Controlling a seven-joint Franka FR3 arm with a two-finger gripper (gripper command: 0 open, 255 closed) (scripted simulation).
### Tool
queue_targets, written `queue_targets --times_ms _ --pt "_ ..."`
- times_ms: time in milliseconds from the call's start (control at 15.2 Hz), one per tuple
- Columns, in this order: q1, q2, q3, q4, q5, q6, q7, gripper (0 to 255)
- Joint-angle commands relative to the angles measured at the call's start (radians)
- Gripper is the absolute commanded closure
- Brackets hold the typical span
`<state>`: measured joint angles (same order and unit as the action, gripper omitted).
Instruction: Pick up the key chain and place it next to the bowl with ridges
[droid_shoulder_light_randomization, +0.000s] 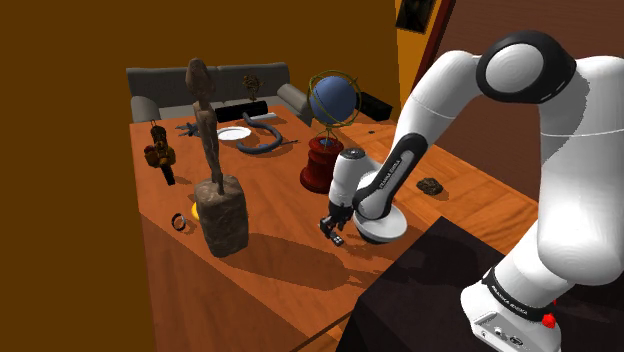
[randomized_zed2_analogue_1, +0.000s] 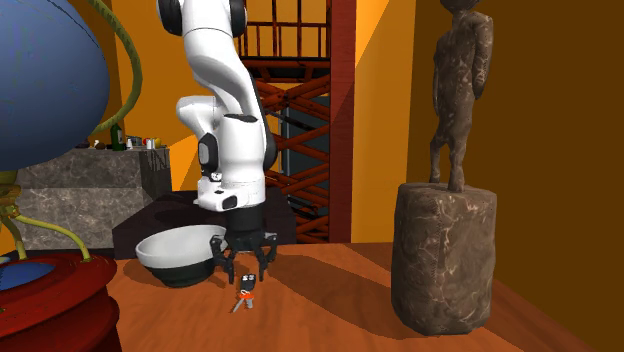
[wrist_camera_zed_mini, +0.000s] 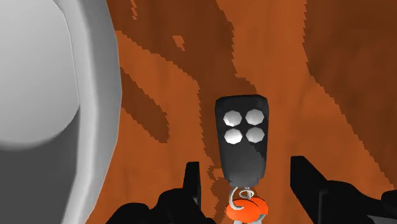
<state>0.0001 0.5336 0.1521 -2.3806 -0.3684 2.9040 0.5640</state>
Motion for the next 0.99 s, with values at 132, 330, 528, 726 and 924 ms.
queue_targets --times_ms 132,330,528,726,924 --pt "0.002 0.005 -0.002 0.0 0.001 -0.002 0.003 0" --pt "-0.02 -0.039 0.021 -0.021 0.015 -0.027 -0.012 0" --pt "-0.073 -0.143 0.086 -0.053 0.068 -0.101 -0.054 0" --pt "-0.072 -0.144 0.085 -0.053 0.069 -0.101 -0.055 0" --pt "-0.072 -0.143 0.085 -0.053 0.069 -0.101 -0.055 0"
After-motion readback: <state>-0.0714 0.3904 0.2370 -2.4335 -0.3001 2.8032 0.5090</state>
